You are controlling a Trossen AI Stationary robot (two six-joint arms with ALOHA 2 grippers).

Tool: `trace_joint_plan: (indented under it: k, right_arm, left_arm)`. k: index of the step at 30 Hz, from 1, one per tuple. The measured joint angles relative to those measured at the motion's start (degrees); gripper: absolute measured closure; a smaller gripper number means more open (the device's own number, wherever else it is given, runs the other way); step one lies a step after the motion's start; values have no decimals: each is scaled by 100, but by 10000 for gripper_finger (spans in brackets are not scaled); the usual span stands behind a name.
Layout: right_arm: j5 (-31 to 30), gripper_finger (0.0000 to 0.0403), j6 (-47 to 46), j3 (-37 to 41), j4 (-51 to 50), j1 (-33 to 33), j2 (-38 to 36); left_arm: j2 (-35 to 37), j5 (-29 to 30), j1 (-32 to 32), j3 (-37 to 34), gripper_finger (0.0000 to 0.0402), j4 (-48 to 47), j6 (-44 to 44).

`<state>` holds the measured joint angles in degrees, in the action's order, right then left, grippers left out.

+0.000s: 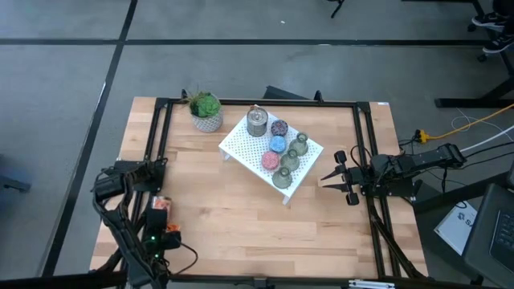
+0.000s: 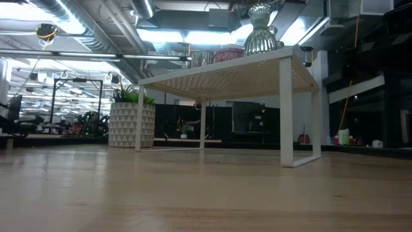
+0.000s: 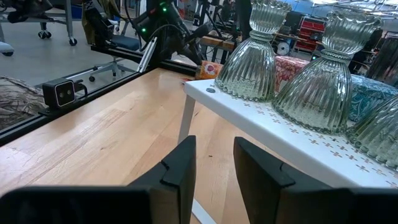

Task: Pick & Place candle stick holders
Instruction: Put the silver scented candle on the shelf aligned with the other silver scented candle on the shelf

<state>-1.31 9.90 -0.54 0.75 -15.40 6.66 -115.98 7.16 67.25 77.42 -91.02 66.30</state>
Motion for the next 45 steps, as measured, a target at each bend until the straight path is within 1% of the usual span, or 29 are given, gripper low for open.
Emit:
trace_joint_plan:
  k: [5, 8, 10, 12, 17, 23, 25, 29, 32, 34, 38, 42, 45]
  right_arm:
    - [-1, 291, 0, -1, 0, 0, 1]
    - [-1, 291, 0, -1, 0, 0, 0]
    - [-1, 291, -1, -1, 0, 0, 0]
    - [-1, 291, -1, 0, 0, 0, 0]
    - [-1, 291, -1, -2, 0, 0, 0]
    - [-1, 291, -1, 0, 0, 0, 2]
    - [1, 291, 1, -2, 0, 0, 0]
    - [1, 291, 0, -1, 0, 0, 0]
    - [0, 291, 0, -1, 0, 0, 1]
    - [-1, 291, 0, -2, 0, 0, 0]
    - [0, 291, 1, -2, 0, 0, 1]
    - [-1, 291, 0, -2, 0, 0, 1]
    - [-1, 291, 0, 0, 0, 1, 0]
  left_arm:
    - [4, 22, -145, 73, 398, 75, 50]
    - [-4, -21, -258, 143, 401, 303, 277]
    - [60, -52, -309, 164, 401, 239, 453]
    - [204, -45, -328, 195, 401, 172, 666]
    - [668, 258, -333, 199, 401, 146, 1246]
    - [1352, 319, -366, 199, 401, 124, 1914]
    - [1590, 331, -366, 199, 400, 113, 2444]
    - [2037, 342, -320, 199, 400, 203, 4323]
    - [2272, 444, -209, 176, 400, 734, 5583]
    - [2323, 445, -162, 173, 400, 1157, 6070]
    - [2237, 17, -351, 173, 400, 1916, 6129]
    - [1959, -360, -635, 171, 400, 1923, 5947]
    - [1811, -783, -821, 170, 400, 1835, 5443]
